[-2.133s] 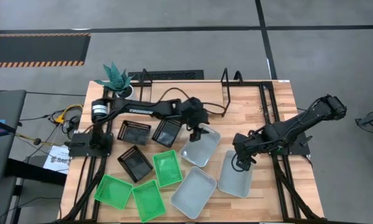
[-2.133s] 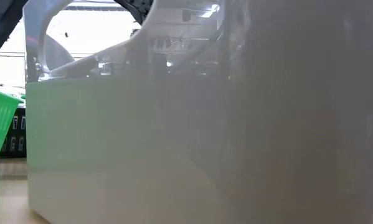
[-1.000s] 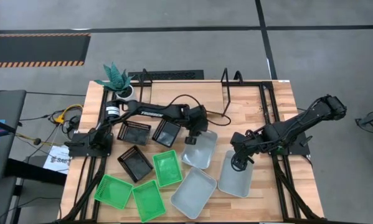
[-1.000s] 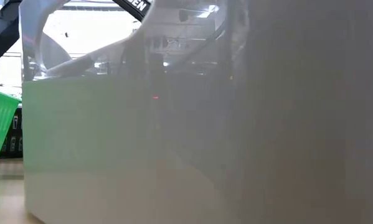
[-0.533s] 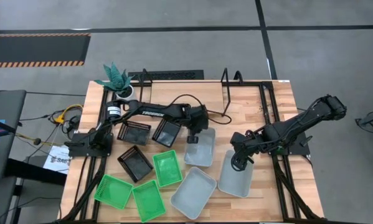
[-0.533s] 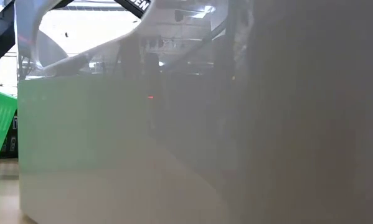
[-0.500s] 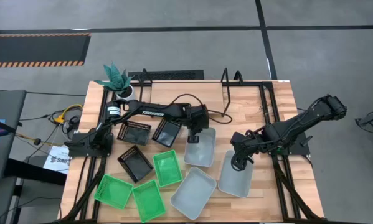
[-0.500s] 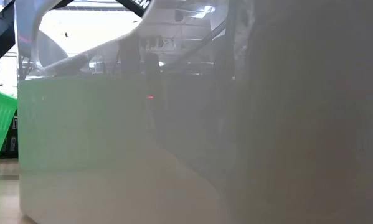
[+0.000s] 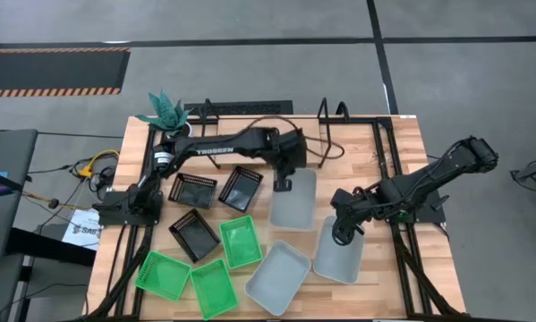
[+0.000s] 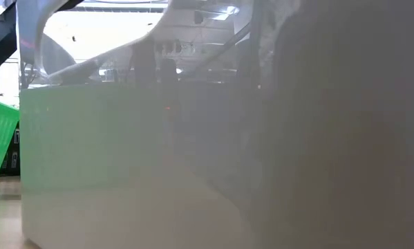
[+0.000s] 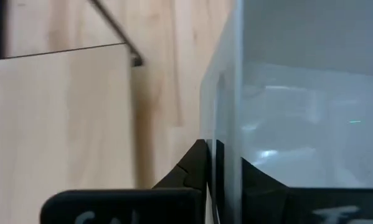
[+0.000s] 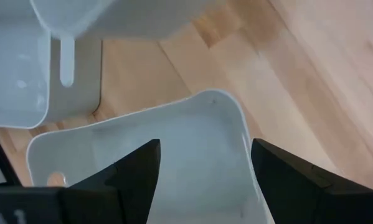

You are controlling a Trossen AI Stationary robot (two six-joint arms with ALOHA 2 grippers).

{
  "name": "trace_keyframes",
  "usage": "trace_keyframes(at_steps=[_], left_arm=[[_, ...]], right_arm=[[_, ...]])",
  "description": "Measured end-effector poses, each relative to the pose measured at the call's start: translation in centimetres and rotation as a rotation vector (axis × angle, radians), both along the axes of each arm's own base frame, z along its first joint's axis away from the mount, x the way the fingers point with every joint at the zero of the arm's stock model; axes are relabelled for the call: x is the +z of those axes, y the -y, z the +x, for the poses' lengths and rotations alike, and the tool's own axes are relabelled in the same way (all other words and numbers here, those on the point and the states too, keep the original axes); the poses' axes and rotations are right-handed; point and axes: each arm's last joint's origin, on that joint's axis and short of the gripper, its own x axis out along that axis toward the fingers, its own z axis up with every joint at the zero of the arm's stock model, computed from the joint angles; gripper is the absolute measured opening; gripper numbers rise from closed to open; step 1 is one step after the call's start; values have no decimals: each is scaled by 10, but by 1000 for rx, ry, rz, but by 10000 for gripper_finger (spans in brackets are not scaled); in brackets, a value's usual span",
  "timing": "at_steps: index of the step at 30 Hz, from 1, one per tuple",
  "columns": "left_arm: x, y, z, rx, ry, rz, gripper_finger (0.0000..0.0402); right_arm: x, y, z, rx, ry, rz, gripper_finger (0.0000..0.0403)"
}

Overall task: Stack baskets on shelf by color
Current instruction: Put the top left gray bin on the shelf

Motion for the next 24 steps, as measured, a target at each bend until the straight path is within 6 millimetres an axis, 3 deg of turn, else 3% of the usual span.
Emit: trace_keyframes(at_steps=[6,10,15,24], left_arm=[[44,-17,-20,36,-56,43,0],[62,-39,-36,89,-85,44,0],[62,-82,-54,168,-111,39,0],[58,-162,-108,294,-178,-10,0]], right_arm=[[0,1,0,-17,17,-42,276],[0,2,1,-20,21,-49,276],[0,2,1,-21,21,-49,276],[1,3,1,-47,38,-86,276]])
